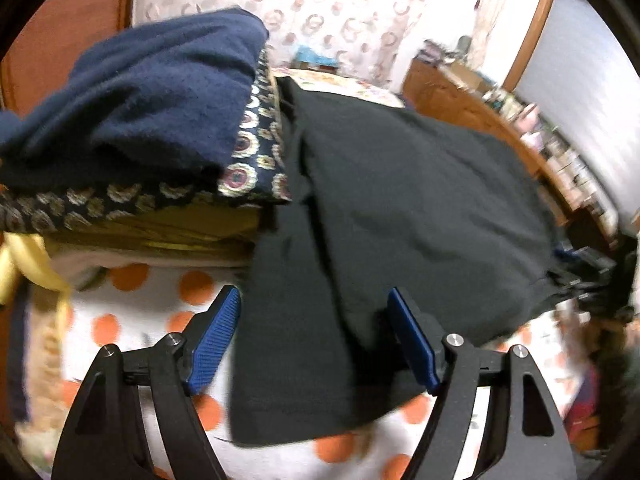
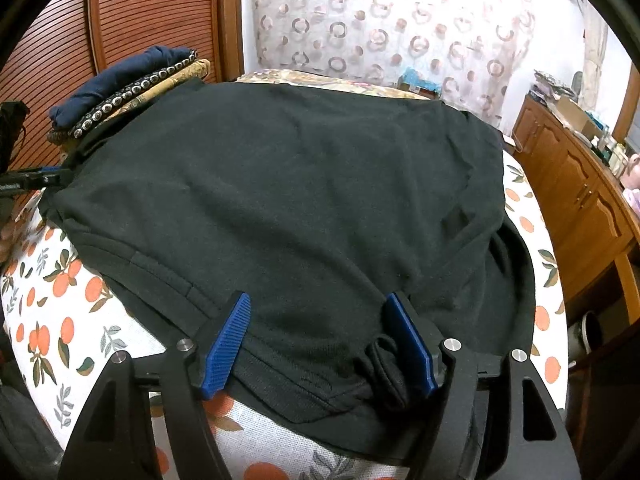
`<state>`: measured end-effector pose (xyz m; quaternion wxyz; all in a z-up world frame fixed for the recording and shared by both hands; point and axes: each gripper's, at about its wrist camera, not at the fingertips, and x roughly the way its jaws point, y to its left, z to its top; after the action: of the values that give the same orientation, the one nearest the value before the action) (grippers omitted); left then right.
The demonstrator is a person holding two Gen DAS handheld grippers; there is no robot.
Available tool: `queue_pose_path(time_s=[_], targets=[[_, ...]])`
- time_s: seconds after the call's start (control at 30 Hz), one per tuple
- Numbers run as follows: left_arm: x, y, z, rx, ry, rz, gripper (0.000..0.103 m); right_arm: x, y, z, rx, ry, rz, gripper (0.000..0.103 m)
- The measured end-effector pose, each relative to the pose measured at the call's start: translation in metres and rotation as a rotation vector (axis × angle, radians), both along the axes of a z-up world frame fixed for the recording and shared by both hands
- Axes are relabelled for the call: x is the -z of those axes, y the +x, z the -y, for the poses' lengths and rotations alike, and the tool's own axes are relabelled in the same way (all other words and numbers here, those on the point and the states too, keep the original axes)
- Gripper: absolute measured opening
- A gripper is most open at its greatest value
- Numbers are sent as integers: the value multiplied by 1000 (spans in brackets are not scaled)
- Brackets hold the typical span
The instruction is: Fold small clothes
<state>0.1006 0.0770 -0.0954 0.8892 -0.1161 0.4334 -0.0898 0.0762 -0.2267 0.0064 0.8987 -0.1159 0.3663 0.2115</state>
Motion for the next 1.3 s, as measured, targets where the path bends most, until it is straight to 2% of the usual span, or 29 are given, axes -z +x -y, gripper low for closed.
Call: queue_pose_path(time_s=[0.1,0.23,0.3,0.33,0.43,0.5,0.57,0.63,0.67,0.9,1.03,1.3], targets=[[-1,1,1,14,-38,-16,77,0,-1,0,0,1,0,73],[-2,4,12,47,-40,-21,73,0,-1,0,-1,0,0,73],[-2,6,22,48,63,-19,52,0,-1,0,-1,0,-1,73],[-2,7,30,47,140,-20,48,0,-1,0,-1,0,-1,73],[-2,8,41,71,197,-24,37,-1,-1,0,-2,0,-1,73],[-3,10,46,92,209,-24,23,-1,-1,0,-1,0,-1,73],[-5,9,54,128,231,-10,13,-1,-1,0,-2,0,-1,73],[-7,6,63,149,286,17,11,-1,-1,0,-2,0,-1,73],[-7,4,65,157,288,30,10,-1,-1,0,-2,0,-1,73],[-51,-3,78,162,160,187,10,-5,-5,4,0,26,9,73],[-83,7,99,198,94,254,10,-15,-15,20,17,59,32,73],[-113,27,162,318,45,298,10,-30,-46,67,88,118,82,73]])
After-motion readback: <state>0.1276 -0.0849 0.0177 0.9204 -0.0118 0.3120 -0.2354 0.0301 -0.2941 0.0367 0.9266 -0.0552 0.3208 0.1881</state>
